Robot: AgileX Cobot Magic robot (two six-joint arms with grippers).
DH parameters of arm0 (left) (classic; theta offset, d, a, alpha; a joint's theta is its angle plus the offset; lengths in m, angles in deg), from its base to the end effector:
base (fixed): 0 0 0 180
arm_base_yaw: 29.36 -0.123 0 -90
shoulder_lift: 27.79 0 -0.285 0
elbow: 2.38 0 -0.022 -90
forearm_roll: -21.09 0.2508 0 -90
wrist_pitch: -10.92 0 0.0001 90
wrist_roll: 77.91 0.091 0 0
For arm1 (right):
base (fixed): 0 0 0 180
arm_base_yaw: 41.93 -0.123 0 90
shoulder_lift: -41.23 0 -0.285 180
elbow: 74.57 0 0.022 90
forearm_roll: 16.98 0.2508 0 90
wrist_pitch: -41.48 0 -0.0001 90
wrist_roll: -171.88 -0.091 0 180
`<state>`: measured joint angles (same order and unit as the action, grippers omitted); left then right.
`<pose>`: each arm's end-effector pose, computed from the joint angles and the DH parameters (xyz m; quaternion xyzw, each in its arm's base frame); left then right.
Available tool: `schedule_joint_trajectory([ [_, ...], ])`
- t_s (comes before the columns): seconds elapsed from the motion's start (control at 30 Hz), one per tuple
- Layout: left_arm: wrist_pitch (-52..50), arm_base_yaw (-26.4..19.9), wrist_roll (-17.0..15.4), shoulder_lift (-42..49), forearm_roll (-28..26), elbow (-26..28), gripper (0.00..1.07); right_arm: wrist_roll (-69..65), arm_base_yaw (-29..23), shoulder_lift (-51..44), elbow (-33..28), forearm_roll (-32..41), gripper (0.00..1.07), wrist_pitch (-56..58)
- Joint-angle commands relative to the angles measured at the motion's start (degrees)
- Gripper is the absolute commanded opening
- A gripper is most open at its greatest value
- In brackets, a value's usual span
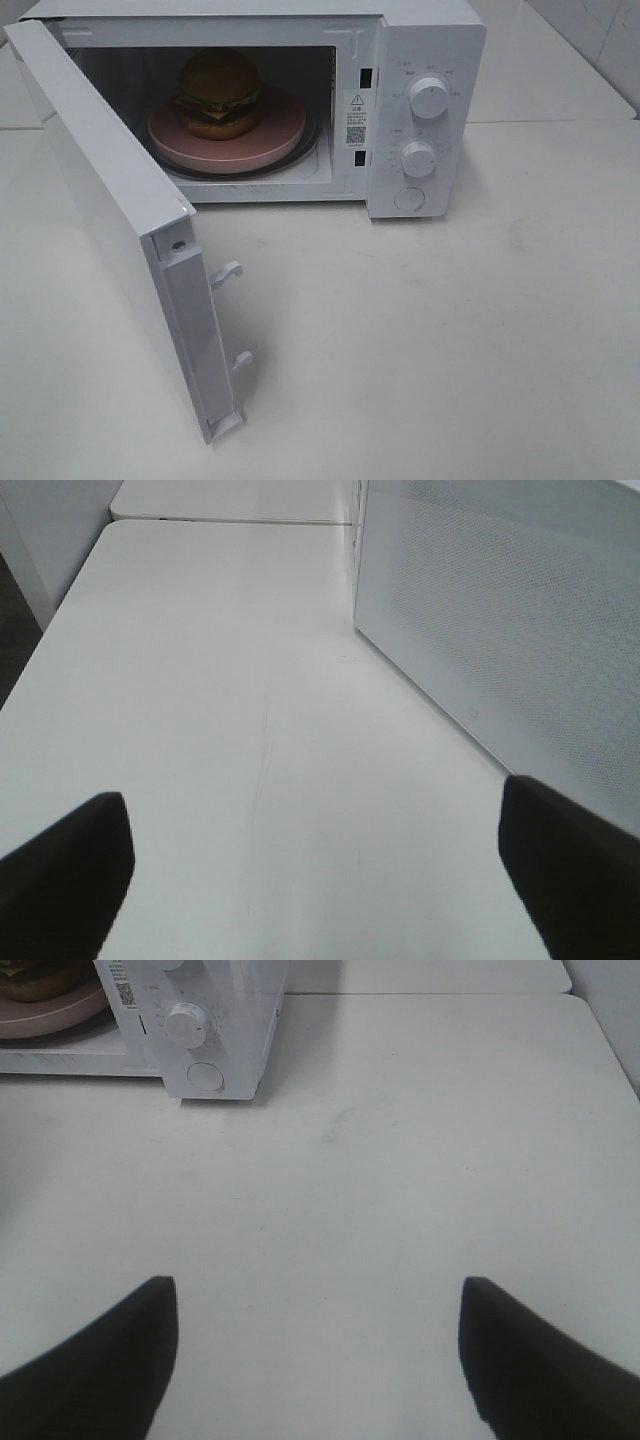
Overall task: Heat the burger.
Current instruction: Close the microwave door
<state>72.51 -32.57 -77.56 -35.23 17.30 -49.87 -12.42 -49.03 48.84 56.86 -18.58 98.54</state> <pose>-0.0084 -0.0058 0.2814 -0.0193 0.8498 -0.0167 0.5265 -0.0025 -0.0025 0.2826 -0.0203 0.8347 0.0407 0.5488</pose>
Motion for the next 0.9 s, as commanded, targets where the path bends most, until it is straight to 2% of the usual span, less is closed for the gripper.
schedule_joint_trajectory([
  [0.03,-0.52,0.23,0.0,0.34,-0.46,-0.17,0.91,0.57,0.46,-1.72,-0.11,-0.11,0.76,0.06],
  [0.27,-1.32,0.23,0.0,0.29,-1.49,0.63,0.91,0.57,0.46,-1.72,-0.11,-0.11,0.76,0.06],
  [0.4,-4.64,0.23,0.0,-1.55,-1.6,2.98,0.84,0.57,0.46,-1.72,-0.11,-0.11,0.76,0.06],
  [0.43,-6.07,0.23,0.0,-2.81,-1.49,2.98,0.77,0.57,0.46,-1.72,-0.11,-0.11,0.76,0.06],
  [0.47,-6.07,0.23,0.0,-2.81,-1.49,2.98,0.77,0.57,0.46,-1.72,-0.11,-0.11,0.76,0.06],
  [0.5,-6.82,0.23,0.0,-3.61,-1.49,2.98,0.72,0.57,0.46,-1.72,-0.11,-0.11,0.76,0.06],
  [0.53,-8.77,0.23,0.0,-4.98,-1.49,2.98,0.62,0.57,0.46,-1.72,-0.11,-0.11,0.76,0.06],
  [0.57,-8.77,0.23,0.0,-4.98,-1.49,2.98,0.62,0.57,0.46,-1.72,-0.11,-0.11,0.76,0.06],
  [0.6,-10.43,0.23,0.0,-6.47,-1.49,2.98,0.53,0.57,0.46,-1.72,-0.11,-0.11,0.76,0.06],
  [0.63,-10.43,0.23,0.0,-6.47,-1.49,2.98,0.53,0.57,0.46,-1.72,-0.11,-0.11,0.76,0.06],
  [0.7,-12.09,0.23,-0.34,-9.11,-1.72,2.98,0.41,0.57,0.46,-1.72,-0.11,-0.11,0.76,0.06],
  [0.73,-12.09,0.23,-0.34,-9.11,-1.72,2.98,0.41,0.57,0.46,-1.72,-0.11,-0.11,0.76,0.06],
  [0.8,-13.58,0.23,-0.34,-12.15,-1.89,2.92,0.27,0.57,0.46,-1.72,-0.11,-0.11,0.76,0.06],
  [0.83,-13.58,0.23,-0.34,-12.15,-1.89,2.92,0.27,0.57,0.46,-1.72,-0.11,-0.11,0.76,0.06],
  [0.87,-14.55,0.23,-0.34,-14.32,-1.83,2.92,0.15,0.57,0.46,-1.72,-0.11,-0.11,0.76,0.06],
  [0.9,-14.55,0.23,-0.34,-14.32,-1.83,2.92,0.15,0.57,0.46,-1.72,-0.11,-0.11,0.76,0.06],
])
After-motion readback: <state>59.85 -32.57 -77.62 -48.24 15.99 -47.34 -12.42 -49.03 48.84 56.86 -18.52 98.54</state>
